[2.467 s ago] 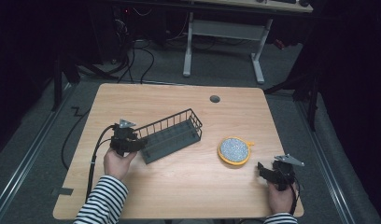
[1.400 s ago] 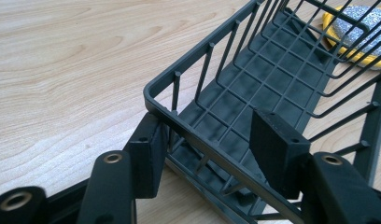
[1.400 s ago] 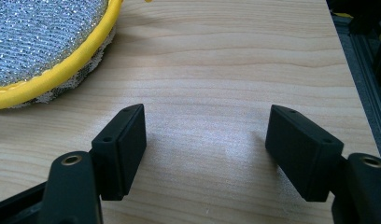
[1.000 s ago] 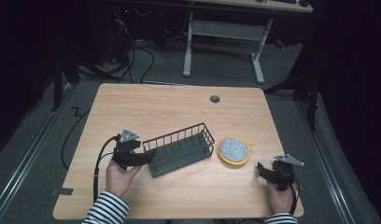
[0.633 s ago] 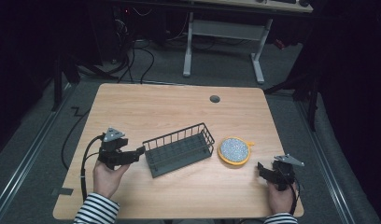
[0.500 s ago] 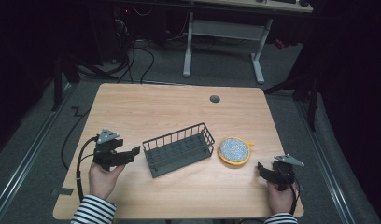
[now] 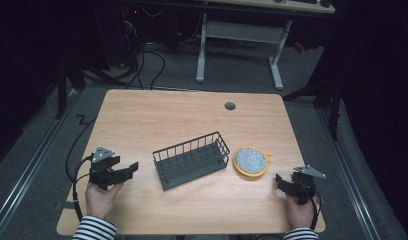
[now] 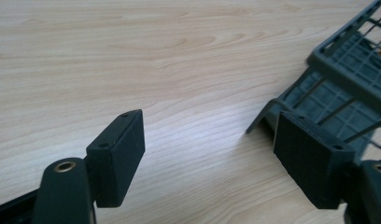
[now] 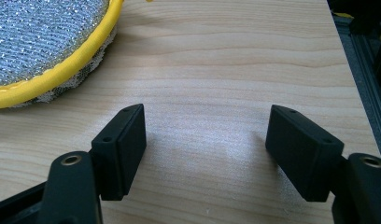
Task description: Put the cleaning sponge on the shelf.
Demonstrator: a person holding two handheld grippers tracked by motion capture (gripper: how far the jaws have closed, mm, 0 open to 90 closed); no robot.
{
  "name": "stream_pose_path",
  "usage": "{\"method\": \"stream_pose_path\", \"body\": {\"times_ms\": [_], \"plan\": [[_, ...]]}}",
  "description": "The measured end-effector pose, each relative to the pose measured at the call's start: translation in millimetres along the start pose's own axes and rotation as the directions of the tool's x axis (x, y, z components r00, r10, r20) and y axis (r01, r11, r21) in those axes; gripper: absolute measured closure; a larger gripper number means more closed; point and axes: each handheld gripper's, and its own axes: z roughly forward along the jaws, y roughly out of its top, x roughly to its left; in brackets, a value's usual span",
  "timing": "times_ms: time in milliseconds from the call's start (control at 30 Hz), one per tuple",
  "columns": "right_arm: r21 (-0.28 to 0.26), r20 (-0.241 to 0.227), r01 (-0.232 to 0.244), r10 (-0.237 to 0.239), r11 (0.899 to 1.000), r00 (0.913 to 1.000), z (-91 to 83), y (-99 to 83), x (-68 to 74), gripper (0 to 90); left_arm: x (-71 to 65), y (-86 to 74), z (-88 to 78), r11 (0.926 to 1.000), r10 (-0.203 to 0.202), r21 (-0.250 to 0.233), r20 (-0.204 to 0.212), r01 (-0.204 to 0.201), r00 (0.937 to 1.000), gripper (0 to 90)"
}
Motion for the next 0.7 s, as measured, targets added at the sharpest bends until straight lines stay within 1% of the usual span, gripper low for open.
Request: {"method": "stream_pose_path", "body": {"times_ms": [100, 200, 233, 267, 300, 367, 400, 500, 533, 633, 700], "plan": [[0.000, 0.000, 0.000, 0.000, 1.000, 1.0000, 0.0, 0.0, 0.0, 29.0, 7.7, -8.5, 2.5, 0.9998, -0.019, -0.003, -0.019, 0.019, 0.9996, 25.5], [0.000, 0.000, 0.000, 0.000, 1.000, 1.0000, 0.0, 0.0, 0.0, 29.0, 14.0, -14.6, 5.7, 0.9994, -0.033, 0.005, -0.034, 0.033, 0.9989, 25.5], [0.000, 0.000, 0.000, 0.000, 1.000, 1.0000, 0.0, 0.0, 0.0, 29.0, 16.2, -16.5, 7.0, 0.9993, -0.036, 0.009, -0.044, 0.036, 0.9984, 25.6], [0.000, 0.000, 0.000, 0.000, 1.000, 1.0000, 0.0, 0.0, 0.0, 29.0, 16.2, -16.5, 7.0, 0.9993, -0.036, 0.009, -0.044, 0.036, 0.9984, 25.6], [0.000, 0.001, -0.001, 0.001, 1.000, 1.0000, 0.0, 0.0, 0.1, 29.0, 20.4, -20.4, 9.2, 0.9987, -0.047, 0.016, -0.060, 0.048, 0.9971, 25.6], [0.000, 0.001, -0.001, 0.001, 1.000, 1.0000, 0.0, 0.1, 0.1, 29.0, 23.8, -24.3, 11.6, 0.9980, -0.060, 0.015, -0.074, 0.062, 0.9954, 25.7], [0.000, 0.001, -0.001, 0.001, 1.000, 1.0000, 0.1, 0.1, 0.2, 29.0, 23.8, -24.3, 11.6, 0.9980, -0.060, 0.015, -0.074, 0.062, 0.9954, 25.7], [0.001, 0.001, -0.005, 0.005, 1.000, 1.0000, 0.1, 0.1, 0.6, 29.0, 27.5, -29.5, 15.6, 0.9974, -0.067, 0.020, -0.097, 0.069, 0.9930, 26.0], [0.001, 0.003, -0.004, 0.004, 1.000, 1.0000, 0.1, 0.2, 0.6, 29.0, 29.8, -32.1, 19.0, 0.9968, -0.072, 0.026, -0.110, 0.075, 0.9914, 26.1], [0.001, 0.003, -0.006, 0.006, 1.000, 1.0000, 0.2, 0.3, 0.9, 29.0, 31.5, -34.2, 21.9, 0.9962, -0.075, 0.035, -0.120, 0.080, 0.9899, 26.1], [0.001, 0.003, -0.007, 0.007, 1.000, 1.0000, 0.3, 0.4, 0.9, 29.0, 32.5, -36.7, 26.7, 0.9958, -0.074, 0.043, -0.136, 0.081, 0.9880, 26.1]]}}
